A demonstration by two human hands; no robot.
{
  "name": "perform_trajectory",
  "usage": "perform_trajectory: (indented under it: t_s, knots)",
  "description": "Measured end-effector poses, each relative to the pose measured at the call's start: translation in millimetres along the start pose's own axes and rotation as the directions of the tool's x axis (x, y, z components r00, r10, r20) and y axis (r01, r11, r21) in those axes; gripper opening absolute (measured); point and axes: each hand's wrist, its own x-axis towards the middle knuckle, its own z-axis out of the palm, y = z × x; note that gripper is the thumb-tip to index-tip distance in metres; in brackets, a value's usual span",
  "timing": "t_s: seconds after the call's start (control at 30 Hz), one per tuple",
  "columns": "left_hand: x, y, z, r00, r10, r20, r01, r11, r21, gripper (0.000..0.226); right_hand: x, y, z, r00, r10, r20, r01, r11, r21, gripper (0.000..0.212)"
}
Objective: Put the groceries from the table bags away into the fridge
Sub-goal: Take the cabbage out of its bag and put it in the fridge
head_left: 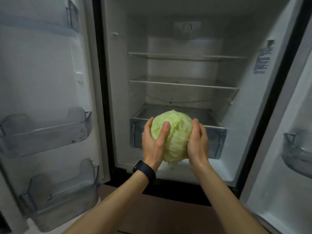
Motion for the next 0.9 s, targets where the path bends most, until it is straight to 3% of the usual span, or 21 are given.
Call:
perform_trajectory:
  t_s: [0.13,0.23,0.33,0.5,0.67,0.9]
  knots:
    - [44,-19,6,0.994,-0.041,-0.105,0.045,0.999,0.031,0.092,44,7,34,0.997,-0.018,0.079,0.019,1.0,-0.014,0.042]
    - [87,-25,12,0.985,-0.034,-0.169,0.04,0.999,0.029,0.074,85,8,62,0.987,-0.03,0.156,0.034,0.999,-0.023,0.041]
    - [141,-34,23,0.974,-0.04,-0.221,0.052,0.997,0.051,0.06,135,3,96,0.982,-0.04,0.185,0.047,0.998,-0.036,0.053]
    - [228,-58,36,0.963,-0.11,-0.247,0.135,0.987,0.086,0.078,213,13,151,0.984,0.007,0.178,0.016,0.992,-0.129,0.059]
    - [299,-92,34,0.954,-0.202,-0.223,0.235,0.963,0.134,0.075,262,31,192,0.978,0.119,0.17,-0.089,0.981,-0.175,0.06]
    - [326,-102,38,0.943,-0.177,-0.282,0.239,0.949,0.206,0.072,289,39,219,0.984,0.031,0.175,0.014,0.968,-0.251,0.061]
